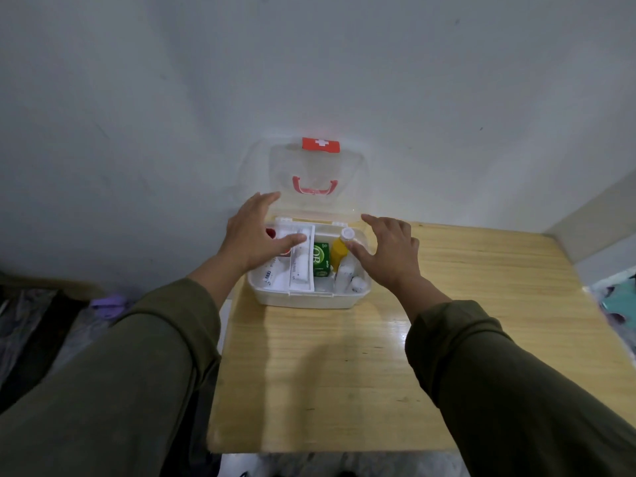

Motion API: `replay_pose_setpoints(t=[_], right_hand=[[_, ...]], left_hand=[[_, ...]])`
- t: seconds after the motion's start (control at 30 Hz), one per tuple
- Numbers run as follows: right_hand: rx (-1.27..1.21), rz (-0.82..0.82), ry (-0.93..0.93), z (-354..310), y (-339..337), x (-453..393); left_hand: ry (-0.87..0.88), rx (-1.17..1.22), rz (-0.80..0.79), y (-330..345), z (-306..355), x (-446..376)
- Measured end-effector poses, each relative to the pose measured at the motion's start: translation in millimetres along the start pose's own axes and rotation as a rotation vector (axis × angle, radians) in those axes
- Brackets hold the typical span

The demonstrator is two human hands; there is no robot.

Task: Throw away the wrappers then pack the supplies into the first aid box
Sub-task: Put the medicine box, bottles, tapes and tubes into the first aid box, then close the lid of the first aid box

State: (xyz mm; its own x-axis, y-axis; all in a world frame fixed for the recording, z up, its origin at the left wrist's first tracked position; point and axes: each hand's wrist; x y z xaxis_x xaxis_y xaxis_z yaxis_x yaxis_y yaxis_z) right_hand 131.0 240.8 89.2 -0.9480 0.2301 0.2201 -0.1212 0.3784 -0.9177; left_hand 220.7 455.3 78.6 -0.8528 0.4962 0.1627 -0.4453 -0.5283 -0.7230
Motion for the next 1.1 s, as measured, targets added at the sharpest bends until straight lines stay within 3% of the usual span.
replay_pose_setpoints(t=[0.2, 0.33, 0.57, 0.87, 1.1], right_hand=[[-0.192, -0.035, -0.003, 0.4, -9.6, -29.2], [-0.326, -0.037, -0.050, 0.6, -15.5, -56.1], [-0.476, 0.065, -0.163, -1.0, -17.6, -81.4], [-0.600, 0.144, -0.161, -10.2, -27.6, -83.9], [-0.581, 0.176, -0.196, -15.7, -29.6, -56.5]], left_hand=[[-0.082, 0.191, 0.027, -6.0, 3.7, -23.2], [-0.055, 0.211, 0.220, -7.5, 6.3, -37.9], [-0.025, 0.244, 0.415, -9.0, 4.8, -57.5], [-0.144, 0.410, 0.349, -17.8, 21.3, -56.2], [-0.135, 0.400, 0.299, -24.6, 29.7, -27.9]])
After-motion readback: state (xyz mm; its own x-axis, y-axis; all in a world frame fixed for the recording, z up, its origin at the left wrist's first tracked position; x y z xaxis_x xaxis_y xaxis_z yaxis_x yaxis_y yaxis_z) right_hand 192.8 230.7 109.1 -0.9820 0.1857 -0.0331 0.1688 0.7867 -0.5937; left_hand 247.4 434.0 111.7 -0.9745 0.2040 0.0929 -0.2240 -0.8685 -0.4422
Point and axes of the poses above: each hand's wrist, its own x-axis away from the middle knuckle, its own y-axis out of the palm, z = x × y, and after that the axes turned 15 degrees about -z, right-handed
